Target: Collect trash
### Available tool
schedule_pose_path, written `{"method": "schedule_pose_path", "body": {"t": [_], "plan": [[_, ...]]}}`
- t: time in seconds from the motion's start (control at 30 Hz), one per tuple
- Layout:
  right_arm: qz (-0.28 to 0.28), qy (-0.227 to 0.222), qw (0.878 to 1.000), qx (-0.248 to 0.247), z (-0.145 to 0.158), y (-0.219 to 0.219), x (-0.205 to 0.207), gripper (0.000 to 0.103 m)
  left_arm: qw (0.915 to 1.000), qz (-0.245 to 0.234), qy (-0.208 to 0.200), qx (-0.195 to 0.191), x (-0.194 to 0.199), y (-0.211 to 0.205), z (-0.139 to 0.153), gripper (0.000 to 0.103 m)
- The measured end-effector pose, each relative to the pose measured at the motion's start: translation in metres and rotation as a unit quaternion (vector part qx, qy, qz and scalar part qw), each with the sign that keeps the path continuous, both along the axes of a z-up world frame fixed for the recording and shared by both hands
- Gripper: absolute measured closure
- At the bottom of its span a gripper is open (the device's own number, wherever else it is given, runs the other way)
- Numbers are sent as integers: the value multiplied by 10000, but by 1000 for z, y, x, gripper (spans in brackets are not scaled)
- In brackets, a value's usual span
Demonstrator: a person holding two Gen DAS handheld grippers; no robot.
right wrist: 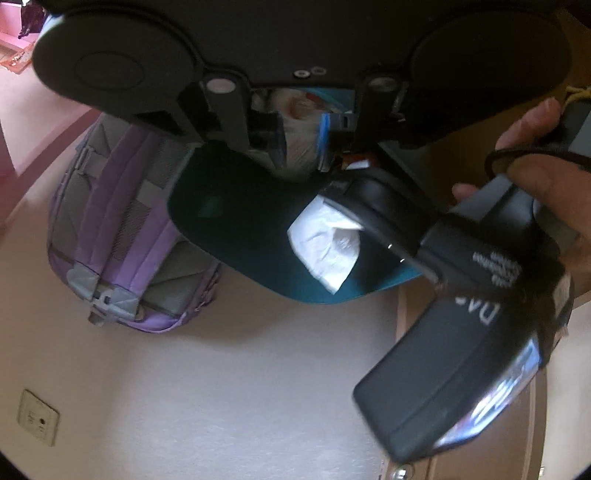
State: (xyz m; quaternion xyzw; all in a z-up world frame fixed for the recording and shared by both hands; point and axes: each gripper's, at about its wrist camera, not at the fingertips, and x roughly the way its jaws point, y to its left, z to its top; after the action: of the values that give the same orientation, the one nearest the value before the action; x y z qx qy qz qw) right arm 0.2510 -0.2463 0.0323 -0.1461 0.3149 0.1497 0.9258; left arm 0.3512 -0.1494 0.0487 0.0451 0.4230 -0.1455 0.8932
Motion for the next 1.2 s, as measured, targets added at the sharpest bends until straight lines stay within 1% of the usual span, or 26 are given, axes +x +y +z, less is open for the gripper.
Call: {"method": "schedule_pose_path", "body": {"t": [0.03,0.1,0.17,0.23,0.27,0.3,0.33,0.37,0.4,0.43,0.47,0.57,0.7,0.8,0.83,1.0,1.2], "plan": [[-21,-22,10000,18,1,-2,-2,79,10000,9,54,-6,1,-1,-1,90],[-65,-45,9999,102,5,-7,-6,78,9999,50,112,-11,1,-1,-3,86],[-95,-66,9998,176,8,-11,-14,78,9999,76,81,-51,-3,0,-2,81],[-133,-130,9996,202,10,-16,-22,77,9999,78,5,-122,-8,2,1,73],[-159,-161,9994,247,11,-19,-26,76,9998,82,-44,-151,-12,3,4,71],[-180,-168,9992,300,12,-22,-29,75,9998,87,-97,-179,-15,5,7,65],[-220,-191,9989,357,14,-25,-33,74,9996,96,-185,-214,-21,7,10,52],[-263,-234,9986,407,15,-28,-37,72,9993,99,-287,-226,-26,9,14,45],[-289,-277,9981,466,17,-29,-42,59,9988,105,-414,-240,-34,13,18,35],[-308,-337,9975,542,20,-31,-49,55,9982,106,-529,-259,-39,15,22,32],[-329,-398,9969,598,22,-34,-54,54,9974,114,-651,-279,-47,18,27,31],[-372,-497,9956,706,30,-38,-69,52,9958,189,-808,-386,-64,25,39,31],[-389,-657,9931,893,41,-42,-93,48,9917,330,-1106,-567,-89,35,57,23],[-385,-768,9910,1026,49,-45,-111,46,9878,363,-1344,-691,-112,43,72,22],[-386,-805,9903,1063,51,-46,-117,45,9871,375,-1398,-692,-118,44,75,20],[-377,-976,9866,1255,62,-47,-149,45,9825,365,-1700,-660,-155,51,89,20],[-385,-1117,9819,1482,72,-49,-179,44,9809,302,-1842,-542,-194,57,93,20]]}}
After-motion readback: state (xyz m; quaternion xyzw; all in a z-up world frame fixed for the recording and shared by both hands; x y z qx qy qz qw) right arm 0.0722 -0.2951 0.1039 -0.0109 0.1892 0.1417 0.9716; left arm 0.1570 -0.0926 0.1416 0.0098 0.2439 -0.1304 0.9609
